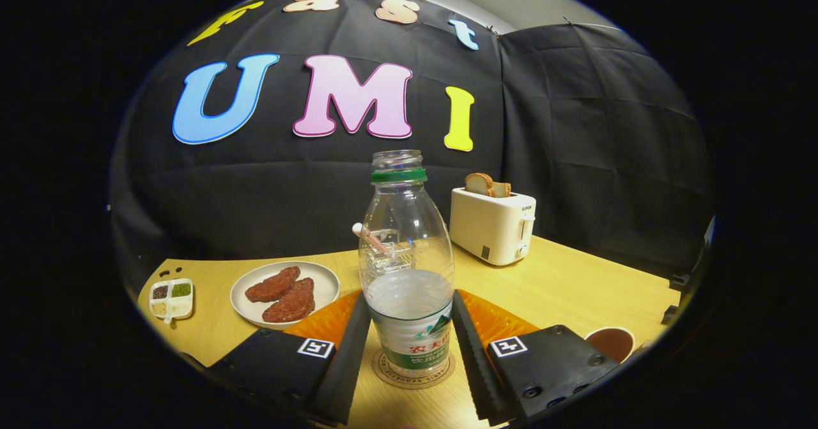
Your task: Take the bottle from table, then pour the juice into the cup, finally place the bottle on the coaster
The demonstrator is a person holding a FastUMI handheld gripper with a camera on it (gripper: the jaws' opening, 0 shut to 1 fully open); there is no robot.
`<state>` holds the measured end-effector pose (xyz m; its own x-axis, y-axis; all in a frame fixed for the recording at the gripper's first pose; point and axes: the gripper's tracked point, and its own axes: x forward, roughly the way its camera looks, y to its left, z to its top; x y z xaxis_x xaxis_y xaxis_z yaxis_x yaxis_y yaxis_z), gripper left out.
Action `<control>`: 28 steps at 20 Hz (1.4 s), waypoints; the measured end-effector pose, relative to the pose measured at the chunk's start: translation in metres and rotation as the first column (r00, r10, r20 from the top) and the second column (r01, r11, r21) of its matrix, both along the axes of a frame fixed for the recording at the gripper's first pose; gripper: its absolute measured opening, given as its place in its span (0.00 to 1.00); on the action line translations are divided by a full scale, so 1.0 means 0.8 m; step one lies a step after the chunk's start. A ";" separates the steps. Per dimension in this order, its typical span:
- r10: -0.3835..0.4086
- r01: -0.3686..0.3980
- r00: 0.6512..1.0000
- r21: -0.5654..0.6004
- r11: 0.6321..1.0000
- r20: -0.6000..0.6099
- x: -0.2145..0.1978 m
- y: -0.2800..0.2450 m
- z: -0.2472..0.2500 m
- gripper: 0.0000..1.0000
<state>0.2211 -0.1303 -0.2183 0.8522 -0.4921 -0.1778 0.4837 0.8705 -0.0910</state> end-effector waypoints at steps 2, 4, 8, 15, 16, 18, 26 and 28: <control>-0.003 0.003 1.000 -0.011 1.000 -0.008 0.000 -0.001 -0.004 0.73; -0.008 0.008 1.000 -0.018 1.000 -0.008 0.001 -0.002 -0.004 0.73; -0.025 0.025 1.000 0.010 1.000 -0.006 0.005 -0.003 -0.012 0.74; -0.040 0.040 0.999 0.030 0.999 0.004 0.005 -0.004 -0.015 0.76; -0.043 0.043 0.999 0.035 0.998 -0.001 0.005 -0.004 -0.017 0.76; -0.058 0.058 0.998 0.037 0.998 0.002 0.001 -0.007 -0.015 0.79; -0.065 0.066 0.998 0.061 0.996 -0.005 -0.021 -0.003 -0.018 0.99; -0.059 0.059 0.998 0.073 0.996 -0.005 -0.026 0.001 -0.018 0.99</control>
